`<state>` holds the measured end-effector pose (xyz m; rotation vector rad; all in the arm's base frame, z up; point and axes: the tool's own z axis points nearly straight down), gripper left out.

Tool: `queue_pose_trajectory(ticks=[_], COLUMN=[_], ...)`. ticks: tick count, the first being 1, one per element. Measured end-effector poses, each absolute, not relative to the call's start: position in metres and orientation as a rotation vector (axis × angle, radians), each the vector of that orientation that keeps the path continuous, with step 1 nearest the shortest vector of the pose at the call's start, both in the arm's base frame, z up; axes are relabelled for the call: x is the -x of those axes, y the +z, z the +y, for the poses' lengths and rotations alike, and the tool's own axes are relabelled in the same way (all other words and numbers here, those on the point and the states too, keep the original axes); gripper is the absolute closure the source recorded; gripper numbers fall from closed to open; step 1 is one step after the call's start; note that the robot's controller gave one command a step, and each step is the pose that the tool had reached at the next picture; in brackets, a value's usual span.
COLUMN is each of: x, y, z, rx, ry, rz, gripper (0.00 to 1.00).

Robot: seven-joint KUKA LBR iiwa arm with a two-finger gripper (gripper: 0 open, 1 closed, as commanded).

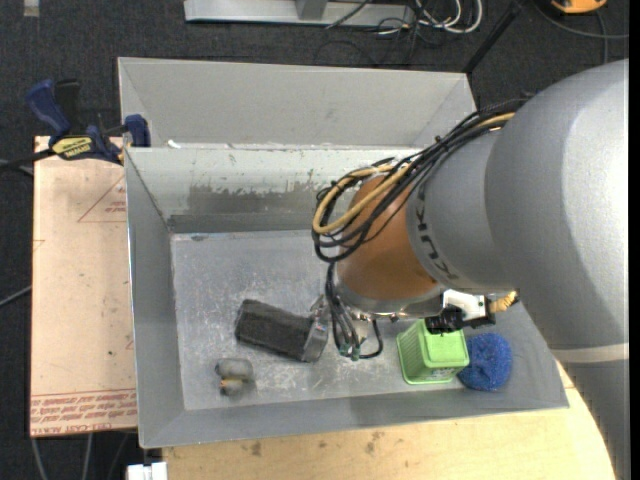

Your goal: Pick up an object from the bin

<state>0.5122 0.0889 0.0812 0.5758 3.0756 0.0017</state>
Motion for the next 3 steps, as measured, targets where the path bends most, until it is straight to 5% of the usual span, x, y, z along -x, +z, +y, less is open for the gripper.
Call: queue_pose_trajectory(ticks=[1, 2, 3], x=[-0.512, -0.515, -0.537], y=[0.082, 0.114, 0.262], z=[0.089, 0.07, 0.074], rx=[-0.576, -0.488, -0.409], ry=[0.002, 0.003, 0.004], rz=[3.076, 3.097, 3.106], gripper=[1.0, 1.0, 1.0])
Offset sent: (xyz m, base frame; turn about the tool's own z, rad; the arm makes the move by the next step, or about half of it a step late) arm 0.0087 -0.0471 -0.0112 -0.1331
